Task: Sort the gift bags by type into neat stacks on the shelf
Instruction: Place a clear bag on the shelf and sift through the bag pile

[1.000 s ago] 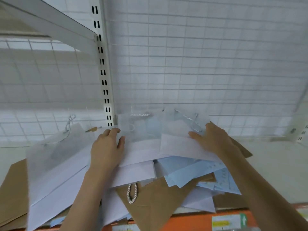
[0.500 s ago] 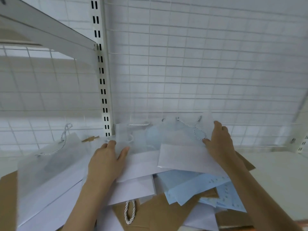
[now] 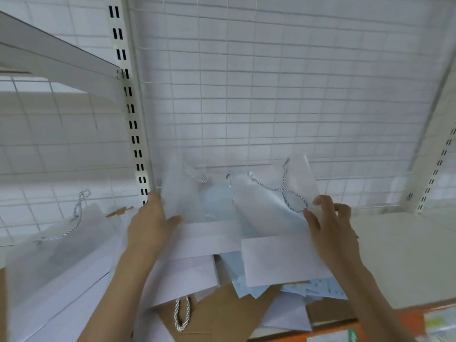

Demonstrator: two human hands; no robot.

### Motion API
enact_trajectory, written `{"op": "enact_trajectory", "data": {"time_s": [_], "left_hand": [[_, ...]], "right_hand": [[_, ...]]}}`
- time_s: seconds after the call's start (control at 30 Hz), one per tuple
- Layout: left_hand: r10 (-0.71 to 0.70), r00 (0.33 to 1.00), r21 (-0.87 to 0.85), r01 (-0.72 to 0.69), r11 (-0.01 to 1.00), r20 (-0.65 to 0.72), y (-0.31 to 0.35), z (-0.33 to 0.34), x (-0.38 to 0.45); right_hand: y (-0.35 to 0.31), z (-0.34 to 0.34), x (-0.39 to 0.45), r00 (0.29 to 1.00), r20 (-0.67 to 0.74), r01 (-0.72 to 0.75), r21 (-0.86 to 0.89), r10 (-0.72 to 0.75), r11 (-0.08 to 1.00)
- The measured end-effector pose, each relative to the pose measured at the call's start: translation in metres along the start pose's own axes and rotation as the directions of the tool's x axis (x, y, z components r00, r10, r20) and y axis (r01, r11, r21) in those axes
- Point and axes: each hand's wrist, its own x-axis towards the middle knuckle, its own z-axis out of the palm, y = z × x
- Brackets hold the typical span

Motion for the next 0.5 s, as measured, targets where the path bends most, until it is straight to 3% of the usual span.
{"op": "enact_trajectory", "data": {"time_s": [0.13,0.2,0.27,0.5], "left_hand": [[0.168,0.968,0.103,-0.150,0.983,-0.188,0.002,-0.004,-0.012],[0.167,0.952,0.045,-0.161,0.986,-0.255,0.002,-0.007,-0.024],[0.153,0.947,-0.037,-0.171,0.985,-0.282,0.001,-0.008,-0.036],[0.217,0.913,-0.065,-0.254,0.965,-0.344,0.036,0.002,-0.067]], "right_hand": [[0.001,0.001,-0.002,0.999,0.007,0.035,-0.017,-0.034,0.999],[0.002,0.000,-0.002,0.999,-0.015,0.038,0.018,-0.038,0.999],[0.005,-0.001,-0.003,0.999,-0.034,0.025,0.081,-0.022,0.996],[0.028,-0.016,0.006,0.996,-0.052,0.088,0.261,-0.077,0.961]]}}
